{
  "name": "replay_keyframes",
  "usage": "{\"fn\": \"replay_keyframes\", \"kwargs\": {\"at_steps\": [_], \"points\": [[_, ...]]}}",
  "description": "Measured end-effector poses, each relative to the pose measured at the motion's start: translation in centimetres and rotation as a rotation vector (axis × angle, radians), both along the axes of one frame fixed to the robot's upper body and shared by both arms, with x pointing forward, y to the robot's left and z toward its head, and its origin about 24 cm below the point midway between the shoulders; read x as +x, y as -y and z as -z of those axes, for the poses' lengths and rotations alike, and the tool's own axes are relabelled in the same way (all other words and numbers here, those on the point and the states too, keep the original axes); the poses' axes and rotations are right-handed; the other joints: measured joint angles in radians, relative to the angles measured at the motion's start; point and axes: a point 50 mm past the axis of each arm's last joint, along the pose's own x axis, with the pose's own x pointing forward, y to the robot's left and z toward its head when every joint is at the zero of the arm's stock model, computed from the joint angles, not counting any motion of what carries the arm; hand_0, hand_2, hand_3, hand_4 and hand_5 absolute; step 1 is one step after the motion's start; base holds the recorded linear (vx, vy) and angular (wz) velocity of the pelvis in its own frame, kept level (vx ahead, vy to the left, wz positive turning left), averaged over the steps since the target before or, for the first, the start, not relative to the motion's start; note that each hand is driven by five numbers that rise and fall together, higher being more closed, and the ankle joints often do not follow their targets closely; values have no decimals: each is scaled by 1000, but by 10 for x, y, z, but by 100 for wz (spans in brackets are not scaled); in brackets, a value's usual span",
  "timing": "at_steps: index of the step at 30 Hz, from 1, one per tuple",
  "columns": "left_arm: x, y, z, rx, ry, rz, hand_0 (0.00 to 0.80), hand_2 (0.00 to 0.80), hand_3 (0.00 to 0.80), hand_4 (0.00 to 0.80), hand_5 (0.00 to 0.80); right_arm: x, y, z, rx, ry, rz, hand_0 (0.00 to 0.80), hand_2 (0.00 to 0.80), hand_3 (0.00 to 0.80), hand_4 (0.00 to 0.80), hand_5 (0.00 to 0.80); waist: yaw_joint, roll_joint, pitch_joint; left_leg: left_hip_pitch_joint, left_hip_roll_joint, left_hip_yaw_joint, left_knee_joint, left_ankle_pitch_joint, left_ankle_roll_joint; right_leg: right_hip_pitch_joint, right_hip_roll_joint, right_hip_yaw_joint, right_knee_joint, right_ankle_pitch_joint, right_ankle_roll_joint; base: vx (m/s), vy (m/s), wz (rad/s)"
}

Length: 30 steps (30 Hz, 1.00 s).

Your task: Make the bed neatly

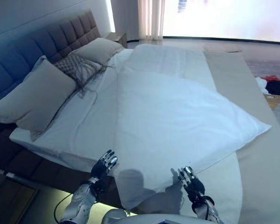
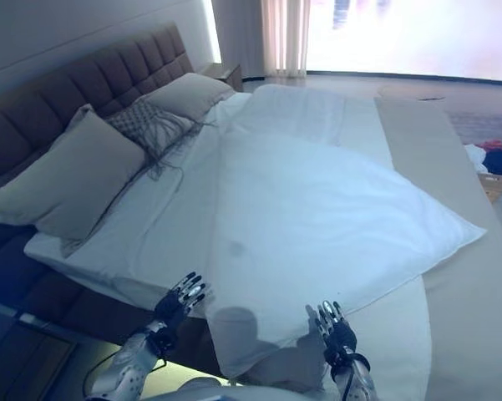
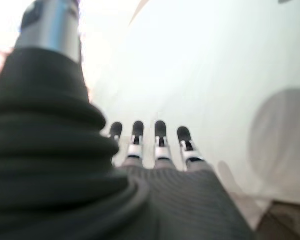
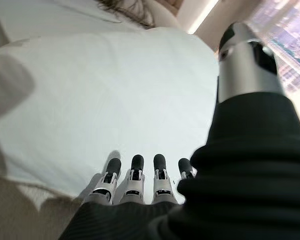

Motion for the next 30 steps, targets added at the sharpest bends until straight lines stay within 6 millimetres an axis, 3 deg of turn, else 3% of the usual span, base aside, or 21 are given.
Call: {"fn": "replay_keyframes", "kwargs": {"at_steps": [5,7,9,10,13,18,21,24,28,30], "points": [[-2,-4,4,16,-25,-25,0,0,0,0,0,11,-1,-4,-17,6,-21,0,0,0,0,0,17,1,1,-7,62,27,4,18,4,0,55,-20,-10,5,-23,-92,-74,-4],[6,-1,2,26,-12,-3,0,0,0,0,0,13,4,-5,-35,-9,-17,0,0,0,0,0,17,-12,7,-35,64,26,27,54,42,-12,59,-36,2,-7,-43,-208,73,21],[16,-1,-3,38,14,9,0,0,0,0,0,24,6,-9,-44,2,-9,0,0,0,0,0,17,-41,21,-75,51,19,68,107,85,-33,30,-38,8,-8,-68,7,260,-5],[15,-1,-2,38,8,8,0,0,0,0,0,28,6,-8,-49,-2,-4,0,0,0,0,0,15,-47,29,-85,51,20,115,92,101,-35,18,-42,8,-2,-69,120,327,-30],[10,3,4,31,-18,17,0,0,0,0,0,15,17,-2,-65,-50,45,0,0,0,0,0,-20,-13,22,-48,31,27,98,53,91,-3,3,-77,32,-8,-51,58,207,15],[12,6,6,37,-31,51,0,0,0,0,0,-13,28,19,-69,-191,124,0,0,0,0,0,-39,-21,46,-3,-31,22,89,-42,47,-2,-83,-88,145,-54,-10,83,144,25],[11,9,9,57,-54,94,0,0,0,0,0,-31,31,32,-52,-273,137,0,0,0,0,0,-32,-27,57,14,-56,14,92,-53,19,16,-118,-74,144,-55,-6,6,-162,12],[20,7,5,92,-37,116,0,0,0,0,0,-34,30,38,-6,-285,118,0,0,0,0,0,-2,-28,89,-1,-36,-1,119,-76,15,30,-98,-68,99,-27,37,197,-227,-10],[19,-5,4,119,-45,103,0,0,0,0,0,-38,27,40,73,-269,155,0,0,0,0,0,21,-35,121,-26,10,-45,198,-101,-9,48,-64,-101,133,-47,7,-72,-181,6],[25,-2,1,117,-27,123,0,0,0,0,0,-33,30,38,106,-237,190,0,0,0,0,0,22,-44,139,-118,28,-52,279,-100,-20,-18,-65,-114,199,-70,-8,-456,-35,30]]}}
